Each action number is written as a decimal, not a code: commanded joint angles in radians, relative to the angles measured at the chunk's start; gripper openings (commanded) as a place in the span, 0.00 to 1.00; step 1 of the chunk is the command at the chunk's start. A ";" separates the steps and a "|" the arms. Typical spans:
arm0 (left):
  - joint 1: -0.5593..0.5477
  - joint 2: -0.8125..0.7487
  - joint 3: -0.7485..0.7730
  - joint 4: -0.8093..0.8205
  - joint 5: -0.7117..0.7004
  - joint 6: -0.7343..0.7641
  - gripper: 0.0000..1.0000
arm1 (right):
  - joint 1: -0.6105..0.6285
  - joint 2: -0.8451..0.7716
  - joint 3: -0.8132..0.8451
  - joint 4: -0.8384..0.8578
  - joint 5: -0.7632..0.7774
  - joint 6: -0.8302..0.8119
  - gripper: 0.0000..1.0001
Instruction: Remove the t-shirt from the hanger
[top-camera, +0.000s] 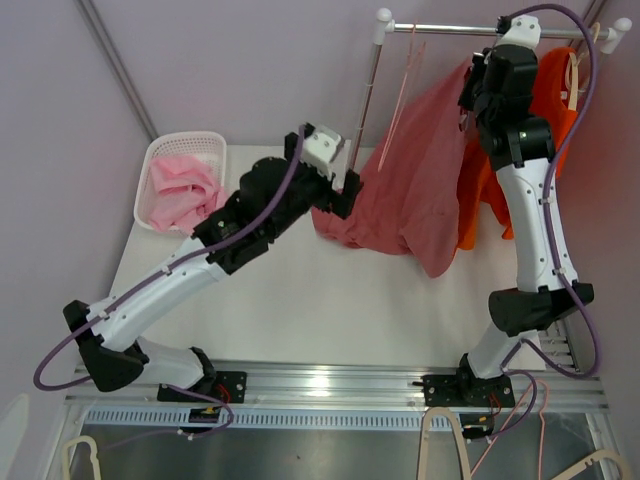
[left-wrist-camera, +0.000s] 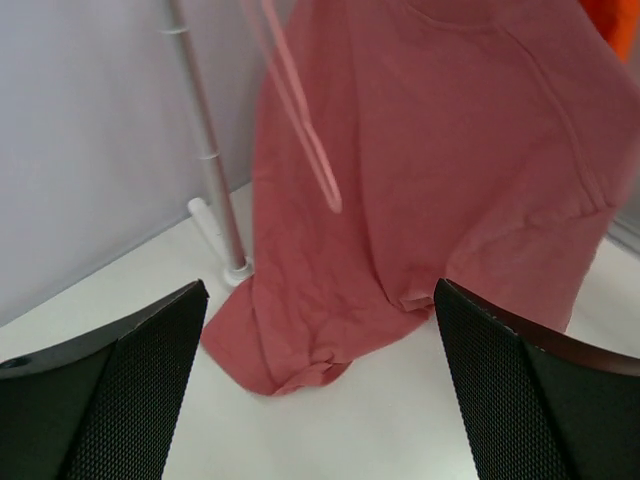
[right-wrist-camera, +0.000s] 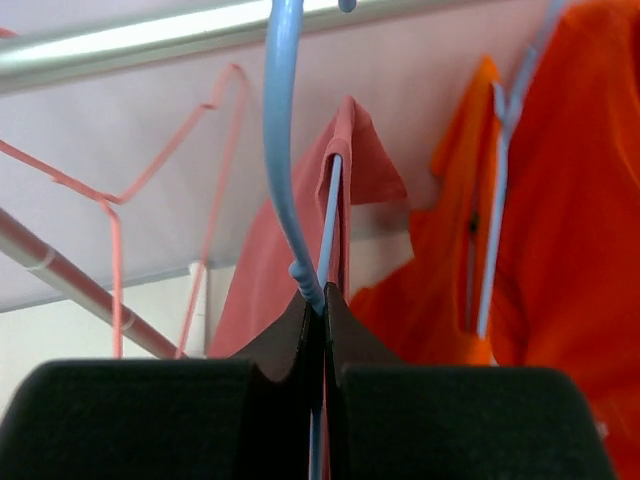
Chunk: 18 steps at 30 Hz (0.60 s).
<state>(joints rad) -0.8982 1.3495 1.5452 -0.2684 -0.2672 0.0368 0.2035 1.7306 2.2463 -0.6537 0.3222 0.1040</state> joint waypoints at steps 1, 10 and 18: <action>-0.073 -0.084 -0.133 0.178 0.128 0.107 1.00 | 0.049 -0.077 -0.072 -0.047 0.265 0.109 0.00; -0.278 -0.157 -0.520 0.597 0.255 0.244 0.99 | 0.114 -0.181 -0.149 -0.152 0.201 0.252 0.00; -0.295 -0.099 -0.560 0.718 0.324 0.200 1.00 | 0.169 -0.267 -0.246 -0.092 0.161 0.279 0.00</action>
<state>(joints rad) -1.1904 1.2369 0.9741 0.2863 -0.0025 0.2443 0.3473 1.5375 2.0148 -0.8227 0.4881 0.3439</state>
